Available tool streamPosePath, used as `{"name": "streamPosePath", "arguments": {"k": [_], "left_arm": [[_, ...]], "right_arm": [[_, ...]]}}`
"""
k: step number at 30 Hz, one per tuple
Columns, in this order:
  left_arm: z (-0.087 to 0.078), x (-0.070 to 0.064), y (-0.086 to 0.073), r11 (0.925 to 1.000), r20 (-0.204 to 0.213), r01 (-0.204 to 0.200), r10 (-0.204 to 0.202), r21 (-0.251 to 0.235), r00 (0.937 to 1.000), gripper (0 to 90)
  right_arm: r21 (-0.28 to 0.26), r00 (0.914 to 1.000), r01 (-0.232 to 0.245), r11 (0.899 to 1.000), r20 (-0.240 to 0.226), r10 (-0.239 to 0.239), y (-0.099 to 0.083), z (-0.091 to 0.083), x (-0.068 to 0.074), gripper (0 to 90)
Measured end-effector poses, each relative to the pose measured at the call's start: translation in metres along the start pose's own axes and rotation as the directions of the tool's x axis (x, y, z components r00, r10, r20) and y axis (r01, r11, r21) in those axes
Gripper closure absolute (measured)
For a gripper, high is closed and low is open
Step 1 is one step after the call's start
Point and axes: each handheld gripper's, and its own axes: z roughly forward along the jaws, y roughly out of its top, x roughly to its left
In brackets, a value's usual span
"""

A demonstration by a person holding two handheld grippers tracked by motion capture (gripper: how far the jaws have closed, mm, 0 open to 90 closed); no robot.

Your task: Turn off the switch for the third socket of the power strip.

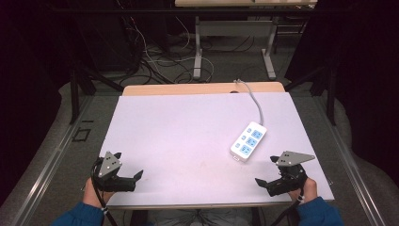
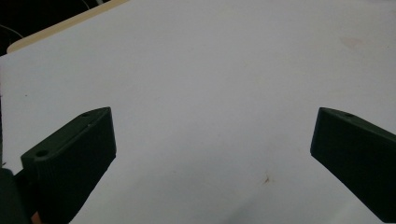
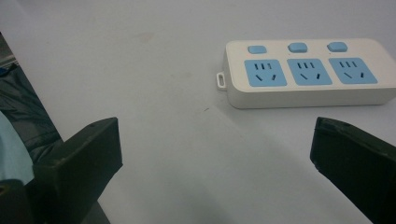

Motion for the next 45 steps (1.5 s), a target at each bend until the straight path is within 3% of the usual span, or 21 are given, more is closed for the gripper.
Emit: {"name": "streamPosePath", "arguments": {"k": [6,11,14,25,45], "left_arm": [[0.000,0.000,0.001,0.9997,0.002,-0.022,0.022,0.011,0.9998,0.1],[0.002,-0.002,0.001,0.9997,0.013,-0.017,0.016,0.015,0.9998,0.1],[0.002,-0.002,0.001,0.9997,0.012,-0.017,0.017,0.018,0.9998,0.1],[0.003,-0.001,0.001,0.9990,-0.004,-0.042,0.042,0.017,0.9991,0.1],[0.004,-0.002,0.001,0.9992,0.010,-0.030,0.030,0.027,0.9995,0.1]], "right_arm": [[0.010,1.0000,0.004,1.000,-0.003,-0.004,0.000,0.000,0.000,1.8],[0.001,0.9999,0.012,1.000,0.002,-0.012,0.001,0.001,-0.001,2.1],[0.022,0.9999,0.007,1.000,-0.007,-0.007,0.002,0.001,0.000,2.3],[0.005,0.9999,0.010,1.000,0.005,-0.010,0.004,0.004,-0.003,2.6],[0.027,0.9995,0.024,0.999,0.020,-0.025,0.022,0.012,-0.010,3.0]]}}
